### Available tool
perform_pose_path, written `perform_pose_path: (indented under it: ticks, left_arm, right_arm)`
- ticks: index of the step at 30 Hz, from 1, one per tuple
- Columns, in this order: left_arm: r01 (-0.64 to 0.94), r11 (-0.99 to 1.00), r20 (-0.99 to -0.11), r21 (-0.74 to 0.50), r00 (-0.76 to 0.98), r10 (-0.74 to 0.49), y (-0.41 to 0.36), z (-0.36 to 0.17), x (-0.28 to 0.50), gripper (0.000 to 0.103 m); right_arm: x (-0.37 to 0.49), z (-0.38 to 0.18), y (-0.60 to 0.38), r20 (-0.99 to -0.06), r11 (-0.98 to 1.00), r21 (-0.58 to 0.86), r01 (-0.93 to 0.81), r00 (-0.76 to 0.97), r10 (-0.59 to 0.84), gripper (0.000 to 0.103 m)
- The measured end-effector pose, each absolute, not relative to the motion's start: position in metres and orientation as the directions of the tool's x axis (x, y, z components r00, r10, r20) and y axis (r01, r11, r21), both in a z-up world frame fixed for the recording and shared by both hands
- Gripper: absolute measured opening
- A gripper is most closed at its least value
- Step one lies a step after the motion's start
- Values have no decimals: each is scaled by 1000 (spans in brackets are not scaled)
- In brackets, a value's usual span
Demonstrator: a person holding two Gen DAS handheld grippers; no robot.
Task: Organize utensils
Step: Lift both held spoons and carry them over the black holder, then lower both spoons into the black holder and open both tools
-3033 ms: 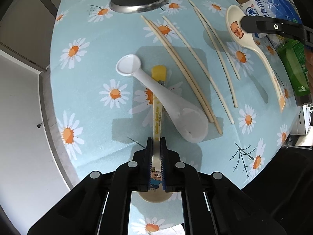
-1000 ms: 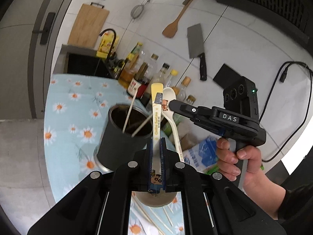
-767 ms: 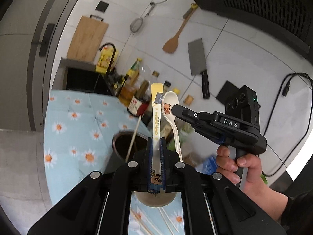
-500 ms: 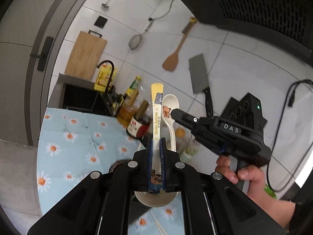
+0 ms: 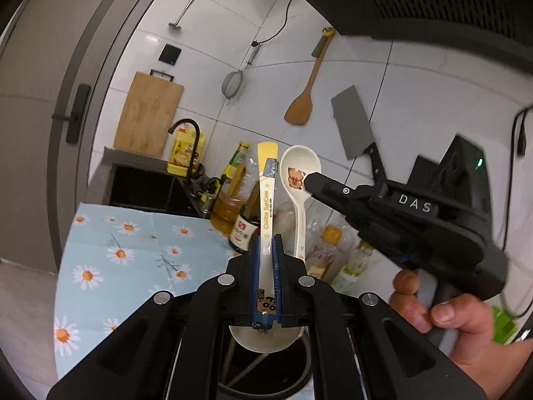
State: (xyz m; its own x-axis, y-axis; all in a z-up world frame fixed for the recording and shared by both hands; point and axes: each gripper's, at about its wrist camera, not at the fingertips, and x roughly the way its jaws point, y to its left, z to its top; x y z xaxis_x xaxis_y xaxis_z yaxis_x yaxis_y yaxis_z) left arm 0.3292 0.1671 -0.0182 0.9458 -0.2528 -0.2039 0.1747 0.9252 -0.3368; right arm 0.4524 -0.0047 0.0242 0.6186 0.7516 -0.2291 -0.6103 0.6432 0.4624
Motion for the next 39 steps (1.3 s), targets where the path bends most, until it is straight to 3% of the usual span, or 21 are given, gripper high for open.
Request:
perform_pose_path:
  ticks: [11, 29, 32, 33, 35, 39]
  left_arm:
    - [152, 952, -209, -267, 955, -211, 159, -40, 325, 6]
    - [176, 977, -336, -121, 919, -208, 147, -52, 330, 7]
    - [174, 978, -355, -110, 913, -203, 147, -53, 328, 9]
    - [171, 979, -362, -115, 910, -202, 148, -53, 327, 15]
    - [165, 978, -367, -124, 909, -200, 149, -52, 325, 17]
    - [152, 980, -374, -130, 907, -191, 152, -50, 318, 18]
  right_arm:
    - [448, -7, 4, -299, 723, 439, -534, 672, 678, 5]
    - [433, -17, 19, -303, 701, 376, -606, 634, 711, 5]
    - [432, -19, 17, -309, 687, 394, -610, 616, 724, 9]
    - [431, -19, 16, -311, 685, 401, -608, 613, 726, 13]
    - [428, -19, 12, -307, 678, 419, -604, 608, 732, 24]
    - [422, -12, 7, -292, 673, 427, -604, 613, 734, 25]
